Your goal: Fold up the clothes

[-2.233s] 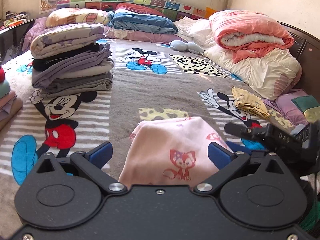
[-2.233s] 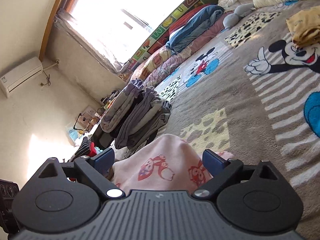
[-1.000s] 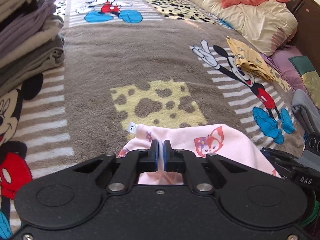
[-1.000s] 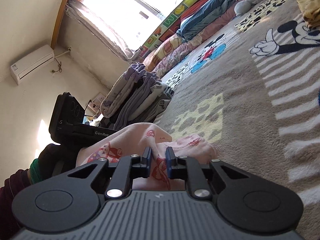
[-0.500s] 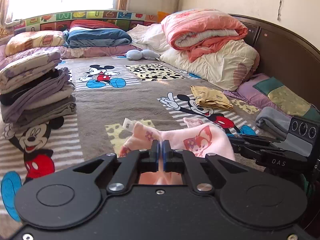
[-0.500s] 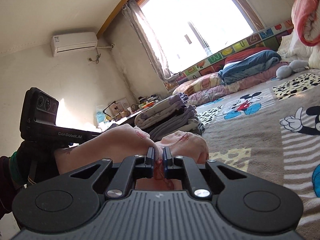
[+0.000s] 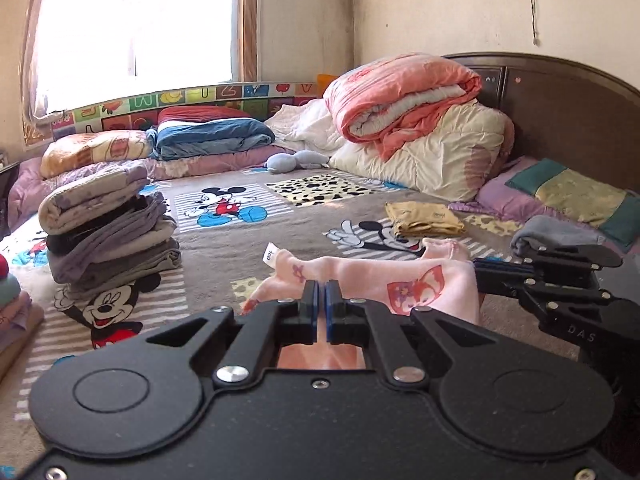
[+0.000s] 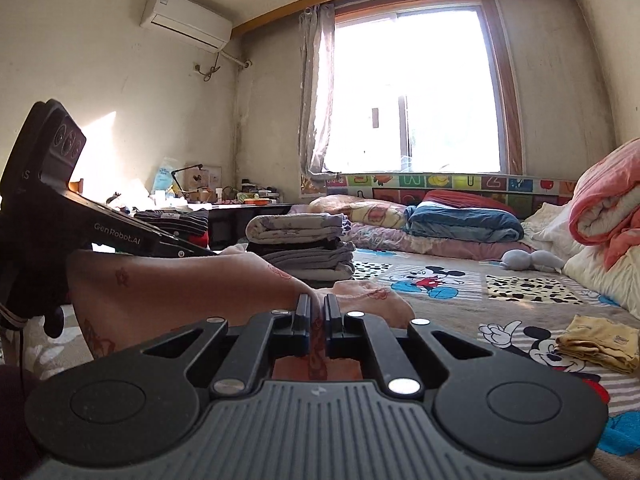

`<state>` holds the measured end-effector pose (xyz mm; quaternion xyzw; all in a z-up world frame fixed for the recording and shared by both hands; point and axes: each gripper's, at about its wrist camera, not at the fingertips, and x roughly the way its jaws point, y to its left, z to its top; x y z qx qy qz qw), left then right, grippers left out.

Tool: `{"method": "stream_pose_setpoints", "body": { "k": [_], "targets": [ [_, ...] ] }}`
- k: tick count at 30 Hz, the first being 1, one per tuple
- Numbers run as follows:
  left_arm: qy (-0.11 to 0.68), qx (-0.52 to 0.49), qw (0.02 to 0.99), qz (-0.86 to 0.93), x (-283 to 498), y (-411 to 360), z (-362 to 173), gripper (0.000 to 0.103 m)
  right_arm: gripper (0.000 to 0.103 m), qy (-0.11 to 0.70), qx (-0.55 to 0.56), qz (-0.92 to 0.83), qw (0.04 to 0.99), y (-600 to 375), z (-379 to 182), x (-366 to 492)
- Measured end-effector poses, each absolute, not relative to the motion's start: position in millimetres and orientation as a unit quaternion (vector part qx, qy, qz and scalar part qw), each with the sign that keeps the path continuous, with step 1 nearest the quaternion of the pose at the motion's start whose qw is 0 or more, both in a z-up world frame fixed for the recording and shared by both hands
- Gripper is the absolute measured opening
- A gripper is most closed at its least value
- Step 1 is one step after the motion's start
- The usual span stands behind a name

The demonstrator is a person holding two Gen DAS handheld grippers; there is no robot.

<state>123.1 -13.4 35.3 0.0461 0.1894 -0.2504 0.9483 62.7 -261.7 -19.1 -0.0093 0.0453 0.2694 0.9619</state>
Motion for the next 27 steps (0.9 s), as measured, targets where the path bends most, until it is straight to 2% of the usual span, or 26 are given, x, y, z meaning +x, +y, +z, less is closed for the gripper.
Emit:
{"method": "stream_pose_setpoints", "body": {
  "k": [3,5,7,9,10,12,17,20,23,24,27],
  "targets": [
    [0.192,0.031,0.950,-0.246,116.5,-5.6,35.2,0.002,0.007,0.030,-0.020,0.241,0.970,-258.4,-4.6,62.8],
    [0.206,0.021,0.946,-0.250,106.1,2.9,26.3,0.007,0.007,0.013,-0.043,0.230,0.972,-254.8,4.5,56.4],
    [0.219,0.010,0.942,-0.255,95.8,11.4,17.4,0.026,0.007,0.003,-0.071,0.230,0.971,-250.8,8.3,46.4],
    [0.233,-0.001,0.937,-0.259,85.4,20.0,8.5,0.031,0.007,0.014,-0.096,0.249,0.964,-247.4,-4.8,33.8],
    [0.240,-0.006,0.935,-0.261,80.2,24.2,4.1,0.049,0.007,0.028,-0.105,0.264,0.958,-244.4,-16.1,26.8],
    [0.262,-0.028,0.929,-0.260,67.2,35.8,-6.7,0.068,0.007,0.061,-0.119,0.290,0.948,-236.6,-37.6,13.4],
    [0.287,-0.023,0.928,-0.234,52.7,54.2,-12.5,0.068,0.007,0.167,-0.196,0.334,0.907,-203.4,-76.6,-5.9],
    [0.290,-0.043,0.928,-0.229,52.9,69.0,-5.8,0.070,0.007,0.198,-0.208,0.347,0.893,-195.1,-86.6,-10.8],
    [0.295,-0.050,0.923,-0.243,52.5,75.5,-2.9,0.079,0.007,0.219,-0.209,0.340,0.890,-194.9,-94.4,-10.7],
    [0.305,-0.043,0.918,-0.249,53.4,73.1,-4.8,0.083,0.007,0.224,-0.201,0.339,0.891,-197.1,-94.6,-10.6],
    [0.342,0.004,0.906,-0.250,55.6,62.1,-15.0,0.083,0.007,0.237,-0.172,0.337,0.895,-205.2,-94.1,-8.3]
  ]
}}
